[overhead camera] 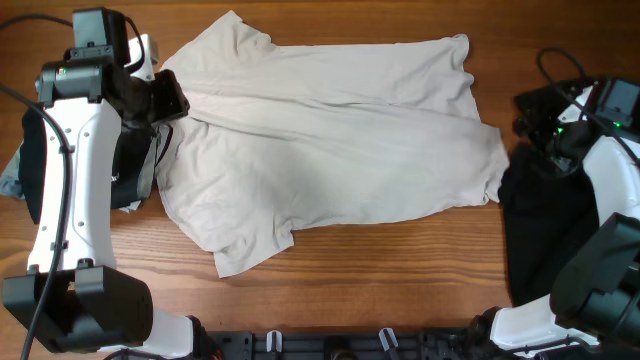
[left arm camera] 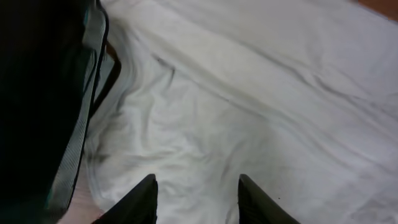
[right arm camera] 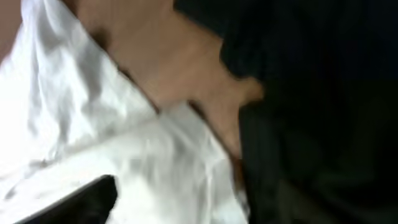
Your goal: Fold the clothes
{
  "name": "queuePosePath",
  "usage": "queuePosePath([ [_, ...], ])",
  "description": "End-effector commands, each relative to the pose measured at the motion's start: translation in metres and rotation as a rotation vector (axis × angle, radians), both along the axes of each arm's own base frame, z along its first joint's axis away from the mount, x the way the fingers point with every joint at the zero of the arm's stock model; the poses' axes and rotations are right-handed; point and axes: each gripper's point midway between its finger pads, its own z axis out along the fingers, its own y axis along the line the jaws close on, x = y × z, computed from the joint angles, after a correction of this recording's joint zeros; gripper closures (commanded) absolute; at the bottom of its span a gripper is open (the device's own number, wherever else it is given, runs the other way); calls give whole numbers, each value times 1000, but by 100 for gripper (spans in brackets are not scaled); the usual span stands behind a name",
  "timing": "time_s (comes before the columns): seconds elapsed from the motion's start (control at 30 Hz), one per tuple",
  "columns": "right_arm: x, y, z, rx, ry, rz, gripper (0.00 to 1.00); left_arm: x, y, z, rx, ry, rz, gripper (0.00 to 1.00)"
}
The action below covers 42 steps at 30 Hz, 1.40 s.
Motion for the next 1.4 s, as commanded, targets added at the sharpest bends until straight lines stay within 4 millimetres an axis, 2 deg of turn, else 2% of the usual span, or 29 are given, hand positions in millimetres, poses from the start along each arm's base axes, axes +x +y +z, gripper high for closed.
queuePosePath([
  [0.0, -1, 21, 7, 88, -7, 69, 9, -23, 1, -6, -8, 98, 47, 59],
  [0.1, -8, 38, 14, 172, -9, 100, 9, -56, -3, -37, -38, 261, 113, 62],
  [0.17, -14, 46, 18, 212, 2, 109, 9, -84, -8, -73, -67, 392, 173, 64],
  [0.3, -32, 55, 13, 252, 77, 121, 9, -137, -42, -140, -210, 578, 190, 70],
  [0.37, -36, 56, 12, 246, 87, 139, 9, -158, -50, -164, -216, 627, 200, 71],
  [0.43, -36, 56, 12, 244, 86, 144, 9, -173, -58, -177, -202, 656, 172, 72],
  [0.57, -35, 56, 12, 243, 85, 144, 9, -187, -75, -182, -140, 692, 128, 70],
  [0.63, -36, 56, 12, 243, 85, 144, 9, -197, -74, -188, -50, 716, 176, 64],
  [0.73, -36, 56, 12, 245, 89, 144, 8, -215, -74, -198, -32, 761, 239, 62],
  [0.83, -36, 56, 12, 245, 89, 143, 8, -225, -71, -213, -32, 765, 307, 55],
  [0.9, -36, 56, 12, 245, 89, 144, 8, -224, -71, -213, -33, 762, 310, 40],
  [0.97, -36, 56, 12, 244, 88, 144, 8, -223, -72, -213, -35, 758, 309, 38],
  [1.0, -36, 56, 12, 243, 88, 144, 8, -221, -72, -214, -39, 750, 308, 45],
  [1.07, -37, 54, 11, 233, 95, 140, 8, -218, -73, -215, -45, 738, 307, 86],
  [1.1, -38, 53, 10, 227, 100, 138, 8, -218, -73, -215, -45, 737, 306, 96],
  [1.23, -44, 51, 7, 214, 135, 126, 8, -229, -68, -190, -32, 792, 274, 96],
  [1.37, -64, 35, -7, 133, 254, 36, 4, -238, -49, -142, -7, 712, 301, 96],
])
